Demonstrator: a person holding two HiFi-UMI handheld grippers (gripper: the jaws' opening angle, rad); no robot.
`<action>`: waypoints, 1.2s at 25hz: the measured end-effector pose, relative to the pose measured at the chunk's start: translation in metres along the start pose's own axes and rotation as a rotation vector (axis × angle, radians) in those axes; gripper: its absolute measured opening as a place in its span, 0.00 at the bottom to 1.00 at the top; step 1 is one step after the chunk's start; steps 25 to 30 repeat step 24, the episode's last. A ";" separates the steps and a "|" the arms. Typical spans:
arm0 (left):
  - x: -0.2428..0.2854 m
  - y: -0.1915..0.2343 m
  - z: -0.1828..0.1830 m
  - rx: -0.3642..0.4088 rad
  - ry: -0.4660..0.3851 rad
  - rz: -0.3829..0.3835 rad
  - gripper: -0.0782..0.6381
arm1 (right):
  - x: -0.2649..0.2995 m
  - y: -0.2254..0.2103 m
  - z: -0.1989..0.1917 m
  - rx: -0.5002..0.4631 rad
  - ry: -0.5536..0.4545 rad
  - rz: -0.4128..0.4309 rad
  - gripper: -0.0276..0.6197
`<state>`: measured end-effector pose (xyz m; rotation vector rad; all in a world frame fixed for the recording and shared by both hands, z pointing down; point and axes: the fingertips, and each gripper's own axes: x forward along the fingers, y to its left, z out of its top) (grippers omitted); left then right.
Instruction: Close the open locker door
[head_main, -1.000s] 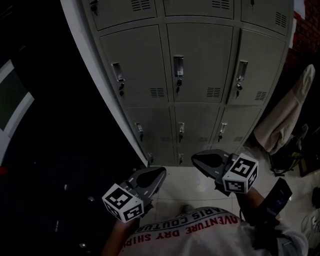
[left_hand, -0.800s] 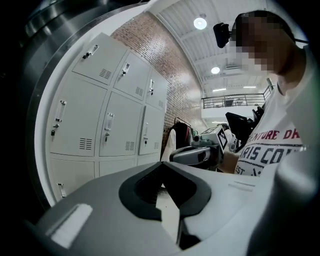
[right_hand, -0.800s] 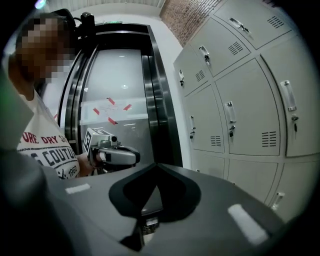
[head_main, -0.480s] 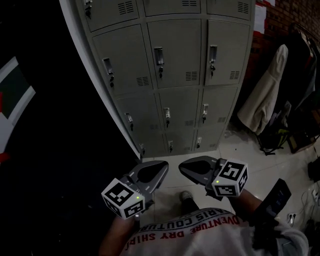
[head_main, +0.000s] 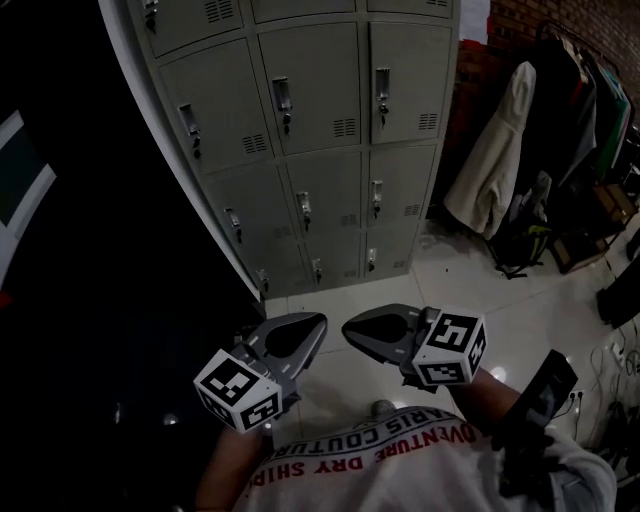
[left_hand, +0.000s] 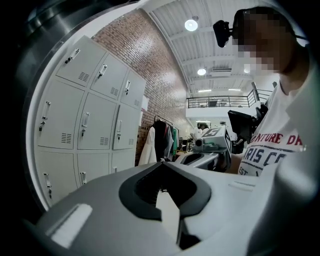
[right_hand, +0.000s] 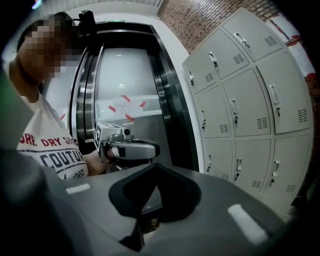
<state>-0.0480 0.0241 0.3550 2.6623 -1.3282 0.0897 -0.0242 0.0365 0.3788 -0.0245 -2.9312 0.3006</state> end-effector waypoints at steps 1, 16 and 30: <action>0.000 -0.004 -0.001 0.000 0.000 -0.003 0.12 | -0.002 0.003 -0.002 0.004 0.002 -0.001 0.04; 0.005 -0.039 -0.012 0.007 0.020 -0.036 0.12 | -0.026 0.025 -0.012 0.015 -0.024 -0.029 0.04; 0.002 -0.038 -0.012 0.009 0.020 -0.033 0.12 | -0.023 0.025 -0.013 0.015 -0.026 -0.029 0.04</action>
